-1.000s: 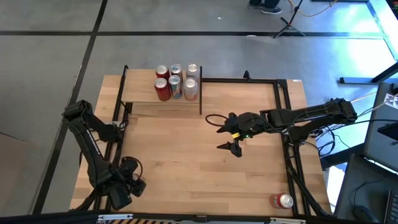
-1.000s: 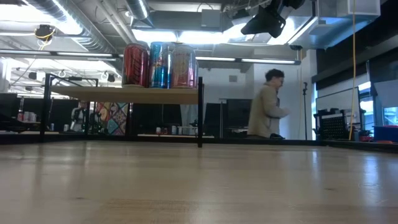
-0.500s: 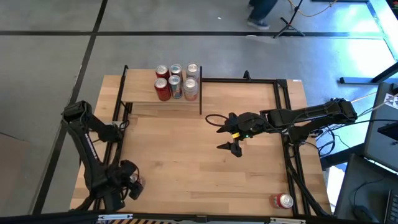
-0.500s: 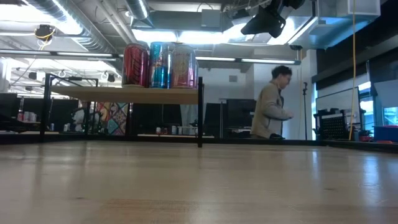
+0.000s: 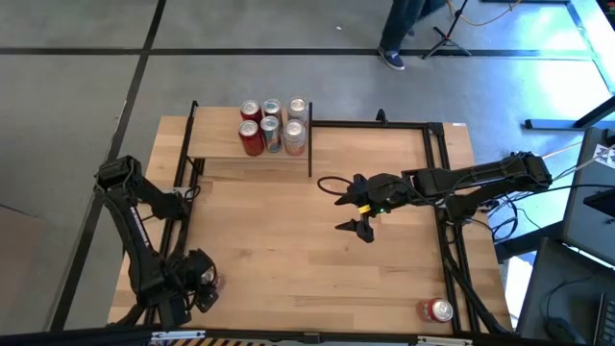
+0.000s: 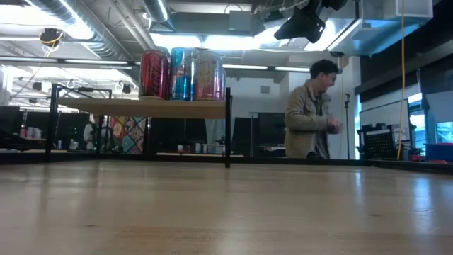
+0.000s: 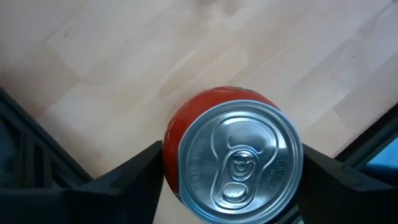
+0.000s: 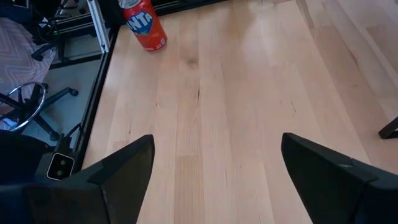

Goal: Place canned beverage on shelf
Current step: Put the left orange soda can on the shelf

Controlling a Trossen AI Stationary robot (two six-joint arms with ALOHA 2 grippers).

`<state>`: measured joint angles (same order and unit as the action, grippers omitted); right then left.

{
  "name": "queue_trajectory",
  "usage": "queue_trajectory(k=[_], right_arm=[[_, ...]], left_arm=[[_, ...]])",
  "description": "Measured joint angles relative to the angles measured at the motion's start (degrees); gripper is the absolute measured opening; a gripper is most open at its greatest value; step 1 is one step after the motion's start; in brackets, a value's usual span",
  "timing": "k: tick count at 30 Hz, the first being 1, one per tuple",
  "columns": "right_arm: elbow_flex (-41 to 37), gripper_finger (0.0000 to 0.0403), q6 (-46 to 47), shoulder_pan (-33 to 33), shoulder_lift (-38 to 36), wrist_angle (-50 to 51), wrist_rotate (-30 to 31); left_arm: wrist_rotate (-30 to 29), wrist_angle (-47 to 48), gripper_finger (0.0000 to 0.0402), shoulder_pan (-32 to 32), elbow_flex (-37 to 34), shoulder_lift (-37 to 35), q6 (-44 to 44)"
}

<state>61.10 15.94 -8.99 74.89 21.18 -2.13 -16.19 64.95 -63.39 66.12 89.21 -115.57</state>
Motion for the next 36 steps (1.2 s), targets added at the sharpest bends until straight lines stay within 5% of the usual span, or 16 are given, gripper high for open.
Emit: queue_trajectory(k=[13,26,30,36], right_arm=[[0.0,0.034,0.0,0.0,0.0,-0.02,0.0],[0.0,0.034,-0.92,7.69,0.0,-1.58,-4.33],[0.11,0.034,-1.05,12.8,0.0,-2.02,-8.23],[4.31,0.034,-1.25,19.74,0.0,-0.25,-9.66]], left_arm=[[-11.06,10.26,0.0265,11.95,11.25,-10.56,25.79],[-12.66,10.62,0.0269,35.99,15.86,-23.23,61.84],[-10.17,10.68,0.027,45.05,17.84,-25.61,73.47],[4.17,12.82,0.027,60.35,22.27,-27.0,87.03]])
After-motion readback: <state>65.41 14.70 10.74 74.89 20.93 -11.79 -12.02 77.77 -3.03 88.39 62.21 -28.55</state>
